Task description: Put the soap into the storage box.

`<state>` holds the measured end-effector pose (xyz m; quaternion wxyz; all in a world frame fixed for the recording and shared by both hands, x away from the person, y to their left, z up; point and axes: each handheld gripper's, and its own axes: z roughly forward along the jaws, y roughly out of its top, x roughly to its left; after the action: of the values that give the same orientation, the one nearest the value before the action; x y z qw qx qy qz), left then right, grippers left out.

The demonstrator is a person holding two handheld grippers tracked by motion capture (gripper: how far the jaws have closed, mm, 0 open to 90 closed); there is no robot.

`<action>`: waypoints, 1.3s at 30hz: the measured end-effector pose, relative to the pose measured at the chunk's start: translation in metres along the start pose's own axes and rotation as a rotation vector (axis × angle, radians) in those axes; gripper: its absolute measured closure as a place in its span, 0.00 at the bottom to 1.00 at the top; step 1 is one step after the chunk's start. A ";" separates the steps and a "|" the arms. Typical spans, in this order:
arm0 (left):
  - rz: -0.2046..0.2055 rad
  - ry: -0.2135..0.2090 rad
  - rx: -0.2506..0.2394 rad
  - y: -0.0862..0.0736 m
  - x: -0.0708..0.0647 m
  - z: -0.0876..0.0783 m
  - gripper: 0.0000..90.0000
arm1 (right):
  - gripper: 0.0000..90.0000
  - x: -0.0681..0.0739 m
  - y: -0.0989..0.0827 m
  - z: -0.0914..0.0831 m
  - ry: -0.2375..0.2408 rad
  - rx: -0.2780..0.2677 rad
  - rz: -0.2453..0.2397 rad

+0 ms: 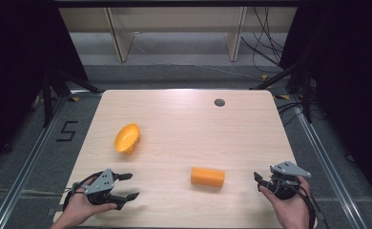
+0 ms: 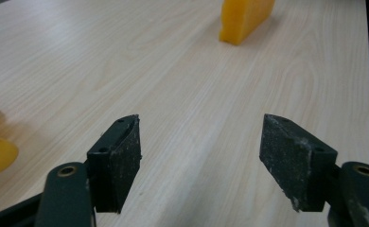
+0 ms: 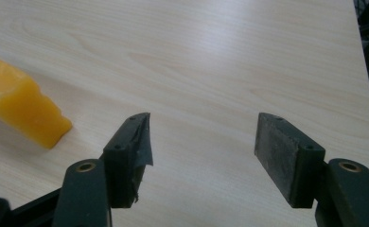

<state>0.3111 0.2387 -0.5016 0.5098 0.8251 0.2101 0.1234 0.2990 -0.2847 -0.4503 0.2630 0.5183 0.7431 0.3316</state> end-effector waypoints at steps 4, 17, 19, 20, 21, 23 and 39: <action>-0.048 0.006 -0.006 0.002 -0.001 0.008 0.35 | 0.49 0.002 -0.001 -0.001 0.019 -0.013 -0.007; -0.042 -0.049 0.015 0.043 0.004 0.050 0.31 | 0.57 0.002 -0.002 0.000 0.021 0.003 0.011; -0.005 -0.083 0.023 0.051 0.005 0.061 0.28 | 0.57 0.001 -0.002 0.001 0.027 0.004 0.013; -0.010 -0.095 0.016 0.053 0.004 0.067 0.27 | 0.57 0.001 -0.003 0.001 0.028 0.007 0.005; 0.003 -0.102 0.018 0.055 0.004 0.072 0.27 | 0.56 0.001 -0.003 0.002 0.027 0.007 0.001; 0.020 -0.120 0.029 0.059 0.003 0.083 0.27 | 0.55 0.001 -0.003 0.002 0.031 0.019 0.013; 0.099 -0.218 0.072 0.084 -0.015 0.151 0.26 | 0.53 0.000 -0.003 0.002 0.025 0.021 0.002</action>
<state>0.3794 0.0794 -0.4946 0.4929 0.8608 0.1168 0.0501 0.2991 -0.2845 -0.4537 0.2476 0.5176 0.7494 0.3305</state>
